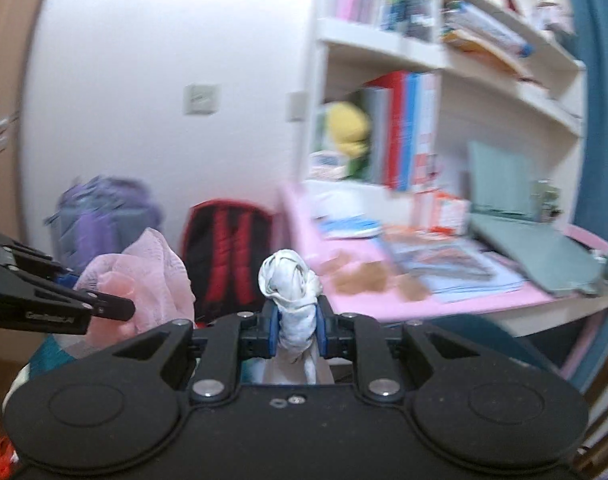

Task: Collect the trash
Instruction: 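Carry the pink net and white tissue in both tools to the teal wastebasket, then open both tools over the teal wastebasket to drop the net and tissue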

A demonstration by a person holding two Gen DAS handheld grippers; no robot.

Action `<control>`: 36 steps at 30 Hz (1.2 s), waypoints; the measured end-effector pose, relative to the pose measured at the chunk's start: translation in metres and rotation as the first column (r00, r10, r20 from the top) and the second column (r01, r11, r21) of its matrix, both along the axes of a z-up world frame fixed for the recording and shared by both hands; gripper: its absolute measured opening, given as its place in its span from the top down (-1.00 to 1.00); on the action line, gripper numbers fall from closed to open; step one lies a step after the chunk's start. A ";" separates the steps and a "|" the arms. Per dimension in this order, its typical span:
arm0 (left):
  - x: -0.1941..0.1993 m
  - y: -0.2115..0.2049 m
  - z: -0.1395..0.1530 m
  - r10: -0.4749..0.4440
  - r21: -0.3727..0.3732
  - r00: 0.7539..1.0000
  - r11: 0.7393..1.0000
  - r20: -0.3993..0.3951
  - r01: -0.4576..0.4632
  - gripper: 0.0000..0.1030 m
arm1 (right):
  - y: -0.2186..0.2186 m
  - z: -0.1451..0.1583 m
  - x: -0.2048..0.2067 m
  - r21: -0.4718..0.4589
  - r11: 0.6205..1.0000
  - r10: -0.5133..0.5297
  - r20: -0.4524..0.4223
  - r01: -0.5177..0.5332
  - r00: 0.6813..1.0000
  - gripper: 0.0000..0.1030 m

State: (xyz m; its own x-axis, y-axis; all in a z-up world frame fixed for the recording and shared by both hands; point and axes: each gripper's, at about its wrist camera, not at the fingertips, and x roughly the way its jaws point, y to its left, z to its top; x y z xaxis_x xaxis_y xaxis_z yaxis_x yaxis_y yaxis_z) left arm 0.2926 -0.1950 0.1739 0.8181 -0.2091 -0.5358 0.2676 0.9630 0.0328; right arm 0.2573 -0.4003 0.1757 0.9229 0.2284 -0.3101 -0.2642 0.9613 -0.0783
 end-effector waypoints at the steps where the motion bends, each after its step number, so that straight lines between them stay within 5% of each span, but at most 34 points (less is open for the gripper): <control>1: 0.006 -0.013 0.007 -0.016 0.001 1.000 1.000 0.011 0.016 0.52 | -0.010 0.003 0.003 0.005 1.000 -0.024 0.003 0.024 1.000 0.66; 9: 0.030 -0.118 0.038 -0.158 0.009 0.985 0.987 0.064 0.157 0.52 | -0.092 0.004 0.023 0.014 0.973 -0.232 -0.007 0.232 0.973 0.66; 17: 0.069 -0.192 0.015 -0.226 0.028 0.974 0.974 0.011 0.226 0.52 | -0.130 -0.026 0.045 0.007 0.950 -0.309 -0.094 0.311 0.946 0.65; 28: 0.101 -0.238 -0.046 -0.297 0.051 0.940 0.950 -0.170 0.309 0.52 | -0.136 -0.059 0.065 -0.082 0.942 -0.336 -0.213 0.326 0.917 0.59; 36: 0.111 -0.241 -0.066 -0.305 0.059 0.926 0.944 -0.220 0.325 0.46 | -0.136 -0.066 0.075 -0.120 0.933 -0.359 -0.289 0.338 0.888 0.45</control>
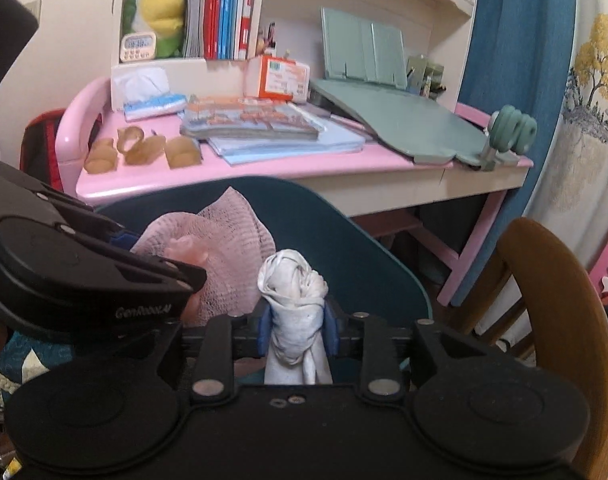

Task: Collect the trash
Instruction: 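Open both tools over the teal wastebasket to drop the net and tissue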

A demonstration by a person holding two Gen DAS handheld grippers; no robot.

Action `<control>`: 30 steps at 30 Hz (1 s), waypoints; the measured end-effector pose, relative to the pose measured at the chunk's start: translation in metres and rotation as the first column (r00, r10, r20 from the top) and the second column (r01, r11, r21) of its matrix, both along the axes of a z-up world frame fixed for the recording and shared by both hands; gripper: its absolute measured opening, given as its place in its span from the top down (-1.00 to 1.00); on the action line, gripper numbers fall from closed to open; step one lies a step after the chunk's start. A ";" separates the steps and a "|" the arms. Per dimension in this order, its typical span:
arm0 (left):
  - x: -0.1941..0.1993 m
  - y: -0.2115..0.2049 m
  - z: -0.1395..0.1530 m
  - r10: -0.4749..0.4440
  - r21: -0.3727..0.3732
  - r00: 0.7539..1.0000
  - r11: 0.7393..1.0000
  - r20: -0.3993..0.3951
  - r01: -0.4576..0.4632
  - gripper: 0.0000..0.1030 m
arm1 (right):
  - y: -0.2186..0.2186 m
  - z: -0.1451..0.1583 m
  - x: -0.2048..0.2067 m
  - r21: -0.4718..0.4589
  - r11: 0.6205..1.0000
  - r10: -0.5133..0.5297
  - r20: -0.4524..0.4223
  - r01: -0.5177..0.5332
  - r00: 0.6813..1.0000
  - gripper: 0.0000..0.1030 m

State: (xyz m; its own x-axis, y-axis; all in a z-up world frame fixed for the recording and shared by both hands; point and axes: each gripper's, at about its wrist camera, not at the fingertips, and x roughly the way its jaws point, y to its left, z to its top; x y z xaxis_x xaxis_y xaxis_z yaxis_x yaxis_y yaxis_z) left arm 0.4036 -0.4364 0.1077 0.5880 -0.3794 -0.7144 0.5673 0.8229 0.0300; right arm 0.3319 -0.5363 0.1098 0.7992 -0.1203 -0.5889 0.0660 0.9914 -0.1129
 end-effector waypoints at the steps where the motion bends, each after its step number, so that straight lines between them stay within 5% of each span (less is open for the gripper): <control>1: 0.001 0.001 -0.001 0.002 0.000 1.000 1.000 0.000 -0.002 0.42 | 0.000 -0.001 0.000 -0.001 1.000 -0.001 -0.004 0.001 1.000 0.41; 5: 0.002 0.005 -0.002 0.002 -0.018 1.000 1.000 -0.018 -0.002 0.36 | 0.000 -0.001 0.000 0.000 1.000 -0.004 -0.020 0.004 1.000 0.32; 9: -0.002 0.011 0.004 0.032 -0.032 0.999 0.999 0.022 -0.031 -0.31 | -0.001 0.001 -0.003 0.000 1.000 -0.007 -0.025 0.007 1.000 0.30; 30: -0.064 0.089 0.046 0.051 -0.100 0.995 0.994 0.088 -0.042 -0.31 | 0.037 0.046 -0.058 0.045 0.995 0.084 0.059 -0.087 0.995 0.26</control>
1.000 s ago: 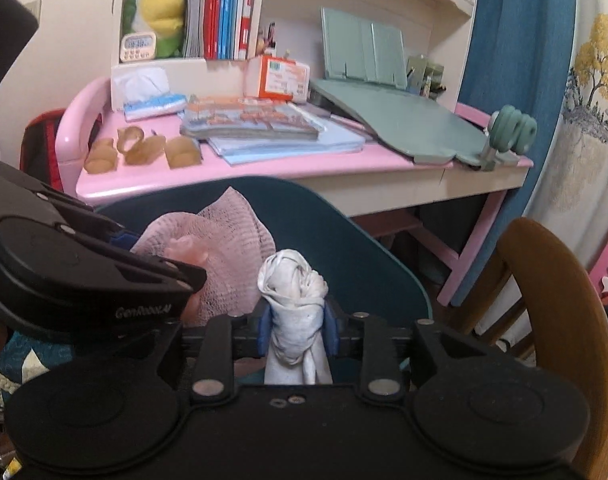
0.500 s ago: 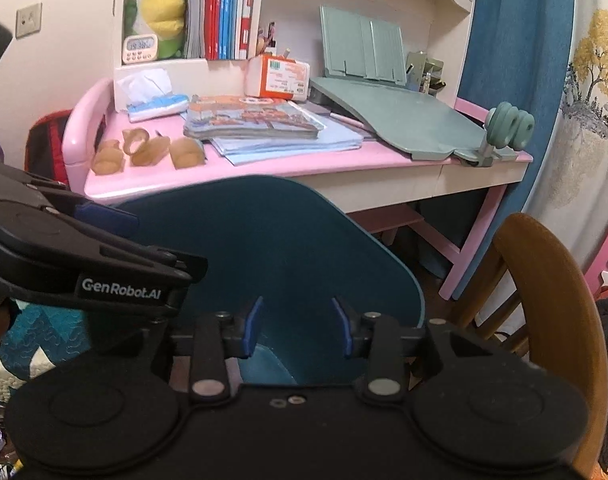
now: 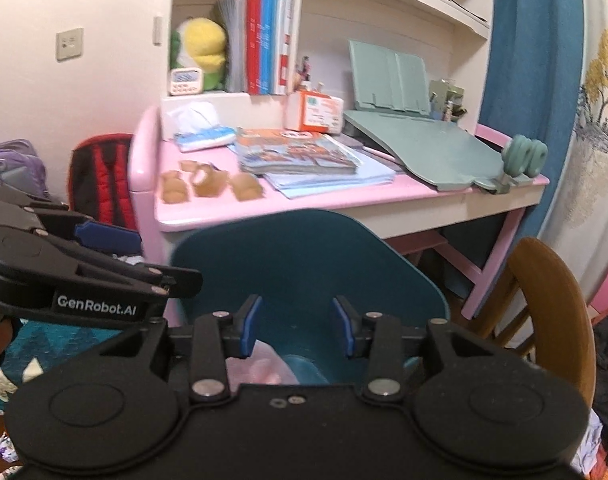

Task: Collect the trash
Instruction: 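Open both tools over the teal wastebasket to drop the net and tissue, then move both open tools back toward the trash under the bed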

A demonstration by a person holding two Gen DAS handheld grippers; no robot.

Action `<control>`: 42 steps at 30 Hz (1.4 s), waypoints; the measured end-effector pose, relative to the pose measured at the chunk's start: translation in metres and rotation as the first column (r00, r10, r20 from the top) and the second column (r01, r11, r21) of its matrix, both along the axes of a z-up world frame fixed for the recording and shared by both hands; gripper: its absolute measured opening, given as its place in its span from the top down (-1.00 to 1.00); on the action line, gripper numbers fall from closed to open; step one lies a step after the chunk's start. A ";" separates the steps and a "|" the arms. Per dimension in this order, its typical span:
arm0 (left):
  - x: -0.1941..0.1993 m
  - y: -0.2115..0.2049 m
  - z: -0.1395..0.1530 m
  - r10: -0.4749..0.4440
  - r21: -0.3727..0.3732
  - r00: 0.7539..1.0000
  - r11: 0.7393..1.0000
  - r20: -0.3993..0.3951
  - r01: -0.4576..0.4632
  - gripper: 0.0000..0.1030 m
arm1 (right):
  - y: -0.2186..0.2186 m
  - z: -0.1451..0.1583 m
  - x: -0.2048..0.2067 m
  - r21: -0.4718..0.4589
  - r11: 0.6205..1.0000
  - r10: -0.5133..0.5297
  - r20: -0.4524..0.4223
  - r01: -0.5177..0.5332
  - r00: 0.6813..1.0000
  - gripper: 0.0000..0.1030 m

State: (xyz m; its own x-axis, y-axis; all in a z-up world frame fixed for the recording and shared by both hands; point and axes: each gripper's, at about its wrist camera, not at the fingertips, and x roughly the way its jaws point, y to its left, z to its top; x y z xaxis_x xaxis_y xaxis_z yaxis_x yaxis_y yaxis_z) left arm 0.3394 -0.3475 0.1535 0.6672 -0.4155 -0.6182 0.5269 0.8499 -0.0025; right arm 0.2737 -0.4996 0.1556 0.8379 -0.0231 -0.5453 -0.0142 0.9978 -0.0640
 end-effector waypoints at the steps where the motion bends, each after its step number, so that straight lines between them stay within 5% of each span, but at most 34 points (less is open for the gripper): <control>1: -0.004 0.006 0.002 0.006 0.000 1.000 1.000 0.007 -0.006 -0.31 | 0.004 0.002 -0.002 0.000 1.000 0.009 0.002 -0.009 1.000 0.26; 13: -0.049 0.103 0.019 0.121 -0.016 0.992 0.993 0.045 -0.120 -0.31 | 0.080 0.013 -0.020 0.023 0.985 0.170 0.027 -0.171 0.985 0.24; 20: -0.076 0.181 0.009 0.227 -0.024 0.973 0.974 0.030 -0.226 -0.38 | 0.145 0.007 -0.021 0.043 0.949 0.313 0.021 -0.314 0.949 0.23; 29: -0.113 0.295 -0.023 0.398 -0.023 0.917 0.917 0.000 -0.398 -0.41 | 0.233 -0.021 -0.028 0.140 0.824 0.551 0.022 -0.548 0.834 0.20; 36: -0.130 0.365 -0.058 0.501 -0.032 0.865 0.864 -0.029 -0.502 -0.61 | 0.294 -0.063 -0.024 0.187 0.751 0.651 -0.051 -0.633 0.757 0.10; 42: -0.138 0.419 -0.103 0.581 -0.050 0.813 0.812 -0.025 -0.582 -0.97 | 0.336 -0.111 -0.019 0.236 0.663 0.737 -0.041 -0.710 0.675 0.03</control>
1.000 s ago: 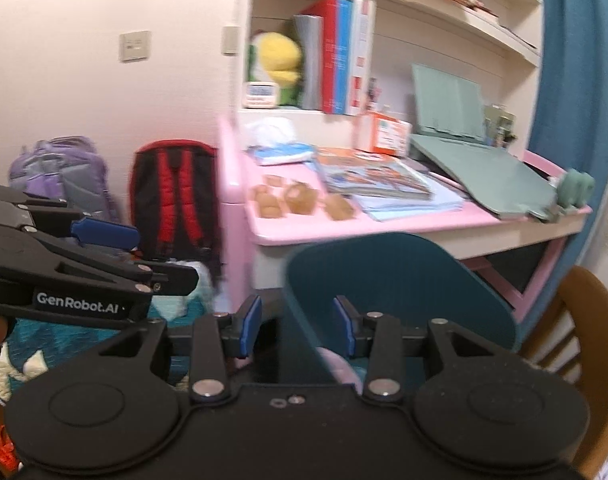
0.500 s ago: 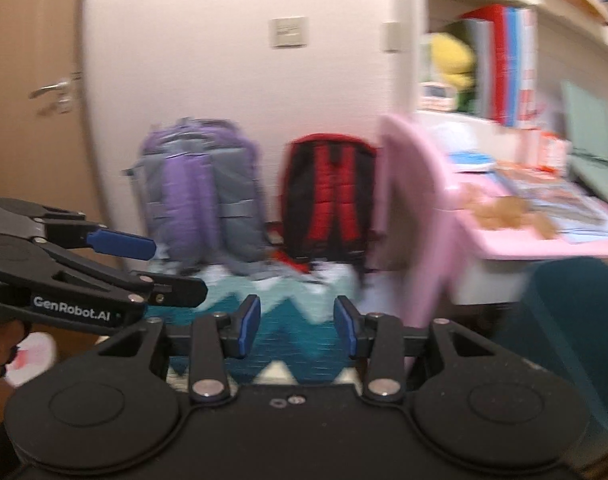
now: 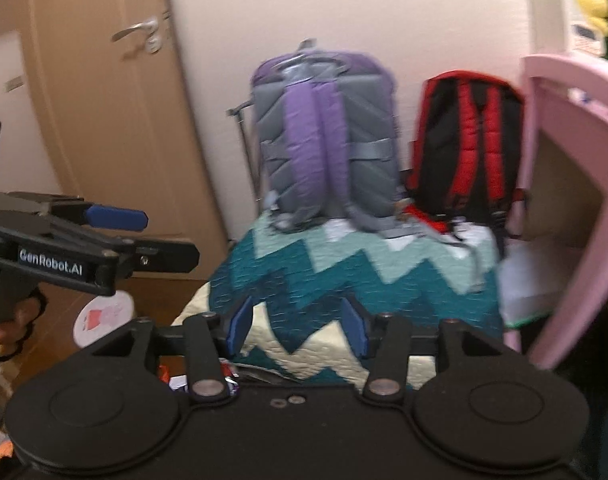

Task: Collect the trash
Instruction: 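Move both open tools back toward the trash under the bed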

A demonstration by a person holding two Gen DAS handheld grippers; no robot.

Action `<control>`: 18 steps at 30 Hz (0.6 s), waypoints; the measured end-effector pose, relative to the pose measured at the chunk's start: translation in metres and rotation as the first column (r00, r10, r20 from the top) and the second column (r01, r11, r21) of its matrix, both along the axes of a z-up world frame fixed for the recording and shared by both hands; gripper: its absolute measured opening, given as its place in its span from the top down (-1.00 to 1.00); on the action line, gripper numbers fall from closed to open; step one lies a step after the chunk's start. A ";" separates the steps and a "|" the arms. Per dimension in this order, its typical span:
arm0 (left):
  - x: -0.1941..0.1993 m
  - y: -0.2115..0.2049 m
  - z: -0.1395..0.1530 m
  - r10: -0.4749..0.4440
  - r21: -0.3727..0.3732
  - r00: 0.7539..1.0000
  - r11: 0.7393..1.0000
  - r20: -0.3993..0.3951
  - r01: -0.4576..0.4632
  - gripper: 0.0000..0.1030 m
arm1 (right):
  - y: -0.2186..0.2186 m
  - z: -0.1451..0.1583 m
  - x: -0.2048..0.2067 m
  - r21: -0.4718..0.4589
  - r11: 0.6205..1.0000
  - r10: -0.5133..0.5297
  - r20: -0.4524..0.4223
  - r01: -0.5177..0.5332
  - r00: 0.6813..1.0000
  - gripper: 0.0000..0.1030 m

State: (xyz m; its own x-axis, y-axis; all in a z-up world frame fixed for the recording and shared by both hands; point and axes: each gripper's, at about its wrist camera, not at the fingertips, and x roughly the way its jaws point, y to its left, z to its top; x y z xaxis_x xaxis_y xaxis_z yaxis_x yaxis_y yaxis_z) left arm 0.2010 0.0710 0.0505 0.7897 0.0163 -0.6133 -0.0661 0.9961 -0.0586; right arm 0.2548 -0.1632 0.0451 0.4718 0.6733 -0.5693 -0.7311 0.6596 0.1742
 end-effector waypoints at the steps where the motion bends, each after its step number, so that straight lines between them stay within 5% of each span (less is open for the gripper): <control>1: 0.000 0.007 -0.008 0.010 0.000 1.000 1.000 -0.004 -0.010 -0.97 | 0.009 -0.010 0.001 0.005 1.000 0.030 0.001 -0.030 1.000 0.02; 10: 0.021 0.071 -0.128 0.086 -0.001 0.980 0.996 -0.179 -0.088 -0.97 | 0.081 -0.133 0.021 -0.165 0.976 0.122 -0.125 -0.142 0.985 0.00; 18: 0.046 0.097 -0.242 0.059 0.048 0.919 0.998 -0.390 -0.044 -0.97 | 0.109 -0.257 0.050 -0.263 0.958 0.036 -0.280 -0.113 0.959 0.01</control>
State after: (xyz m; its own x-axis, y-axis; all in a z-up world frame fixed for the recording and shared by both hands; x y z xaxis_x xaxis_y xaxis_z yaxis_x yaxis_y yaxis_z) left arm 0.2469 0.1684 -0.1910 0.4845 0.0797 -0.8712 -0.1271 0.9917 0.0201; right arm 0.3050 -0.0545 -0.2119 0.2296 0.5001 -0.8350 -0.7308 0.6551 0.1915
